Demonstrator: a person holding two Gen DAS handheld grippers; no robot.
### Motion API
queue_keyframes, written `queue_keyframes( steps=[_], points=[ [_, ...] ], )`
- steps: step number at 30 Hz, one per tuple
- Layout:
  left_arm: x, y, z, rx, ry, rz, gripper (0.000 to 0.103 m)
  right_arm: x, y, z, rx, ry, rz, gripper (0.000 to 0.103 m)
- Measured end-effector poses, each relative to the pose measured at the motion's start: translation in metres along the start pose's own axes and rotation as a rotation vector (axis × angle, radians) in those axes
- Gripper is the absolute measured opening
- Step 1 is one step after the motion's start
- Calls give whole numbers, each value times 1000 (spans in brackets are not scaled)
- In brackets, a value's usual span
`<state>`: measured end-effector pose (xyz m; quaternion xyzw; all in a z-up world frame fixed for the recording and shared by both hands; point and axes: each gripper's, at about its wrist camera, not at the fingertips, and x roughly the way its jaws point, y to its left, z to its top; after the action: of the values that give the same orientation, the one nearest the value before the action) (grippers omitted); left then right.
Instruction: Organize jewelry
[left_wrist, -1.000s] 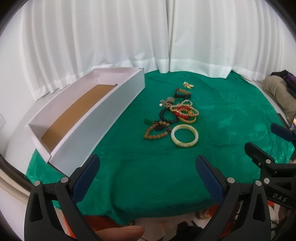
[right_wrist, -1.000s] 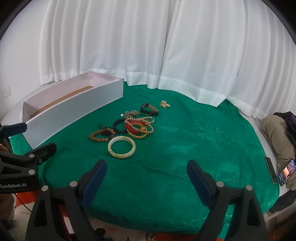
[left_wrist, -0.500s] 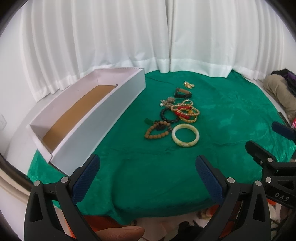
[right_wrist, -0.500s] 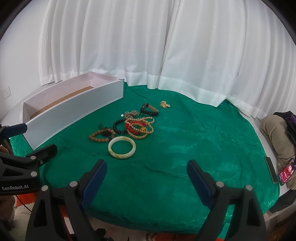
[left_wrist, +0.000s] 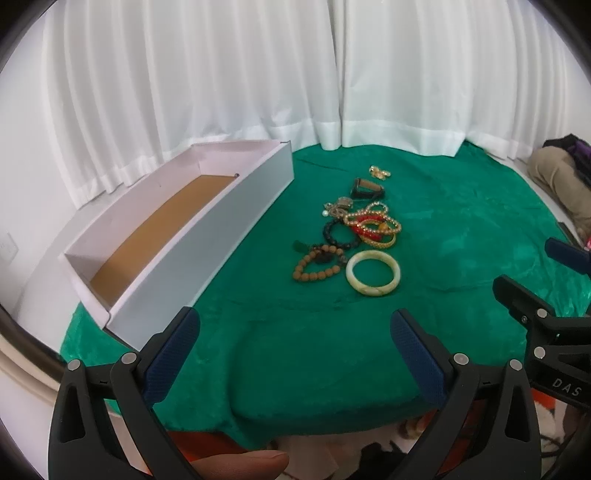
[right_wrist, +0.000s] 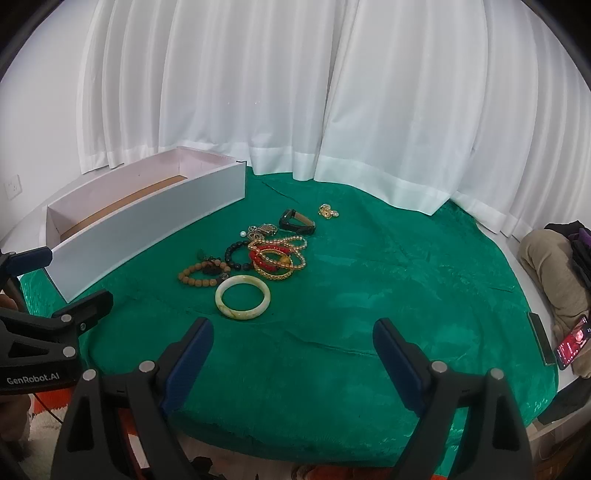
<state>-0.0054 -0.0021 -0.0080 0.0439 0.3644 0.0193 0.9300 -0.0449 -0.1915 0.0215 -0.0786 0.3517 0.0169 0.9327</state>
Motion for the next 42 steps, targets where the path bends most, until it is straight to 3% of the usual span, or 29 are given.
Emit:
queue_keyframes(
  steps=[23, 36, 42],
  points=[
    [-1, 3, -1, 1, -15, 14, 103, -1, 0, 0, 1, 1, -1, 90],
    [-7, -5, 0, 24, -48, -26, 103, -1, -4, -4, 6, 1, 1, 90],
    [3, -5, 3, 17, -14, -51, 103, 1, -8, -5, 18, 6, 2, 90]
  ],
)
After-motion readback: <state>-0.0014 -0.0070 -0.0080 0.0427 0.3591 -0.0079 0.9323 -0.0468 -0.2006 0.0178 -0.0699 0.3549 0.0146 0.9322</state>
